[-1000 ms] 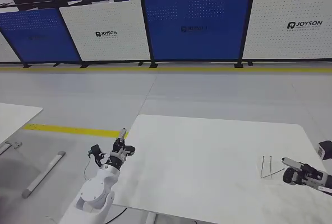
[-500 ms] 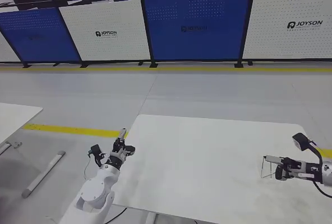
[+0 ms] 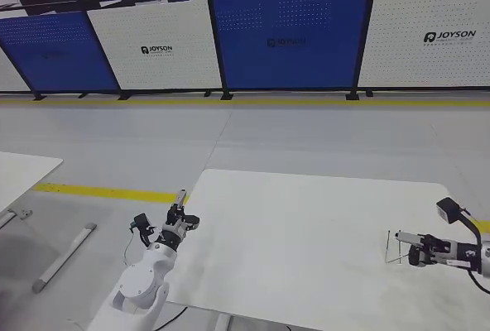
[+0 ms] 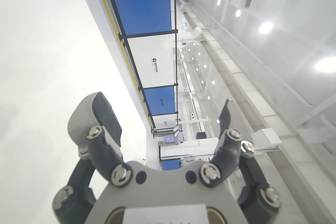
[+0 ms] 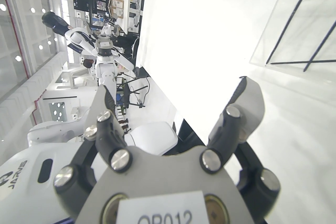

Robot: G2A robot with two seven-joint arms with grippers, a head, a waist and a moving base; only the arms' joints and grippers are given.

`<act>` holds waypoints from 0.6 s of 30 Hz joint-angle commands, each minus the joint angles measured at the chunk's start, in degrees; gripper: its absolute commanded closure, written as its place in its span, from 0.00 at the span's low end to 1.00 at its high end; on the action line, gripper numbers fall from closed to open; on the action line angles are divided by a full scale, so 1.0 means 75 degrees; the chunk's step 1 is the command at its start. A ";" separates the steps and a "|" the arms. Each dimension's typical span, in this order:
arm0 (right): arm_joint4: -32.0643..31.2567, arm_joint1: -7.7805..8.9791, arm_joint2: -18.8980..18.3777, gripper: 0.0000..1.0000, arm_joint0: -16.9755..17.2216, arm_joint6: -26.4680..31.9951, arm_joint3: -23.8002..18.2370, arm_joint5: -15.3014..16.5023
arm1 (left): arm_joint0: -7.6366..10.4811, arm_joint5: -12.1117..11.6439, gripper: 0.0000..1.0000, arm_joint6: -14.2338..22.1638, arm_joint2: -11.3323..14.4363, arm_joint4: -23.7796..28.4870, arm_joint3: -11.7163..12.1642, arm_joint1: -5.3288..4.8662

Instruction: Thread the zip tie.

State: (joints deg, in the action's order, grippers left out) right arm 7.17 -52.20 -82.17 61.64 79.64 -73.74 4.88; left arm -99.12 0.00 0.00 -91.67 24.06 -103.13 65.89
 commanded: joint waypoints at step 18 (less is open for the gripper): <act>0.0452 0.0675 0.1025 0.00 -0.1101 0.0000 0.1459 0.0243 | 0.0000 0.0000 0.00 0.0000 0.0000 0.0000 0.0000 0.0000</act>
State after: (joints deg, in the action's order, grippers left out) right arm 10.54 -47.13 -74.49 53.38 79.64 -62.80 6.70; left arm -99.12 0.00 0.00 -91.67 24.06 -103.13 65.89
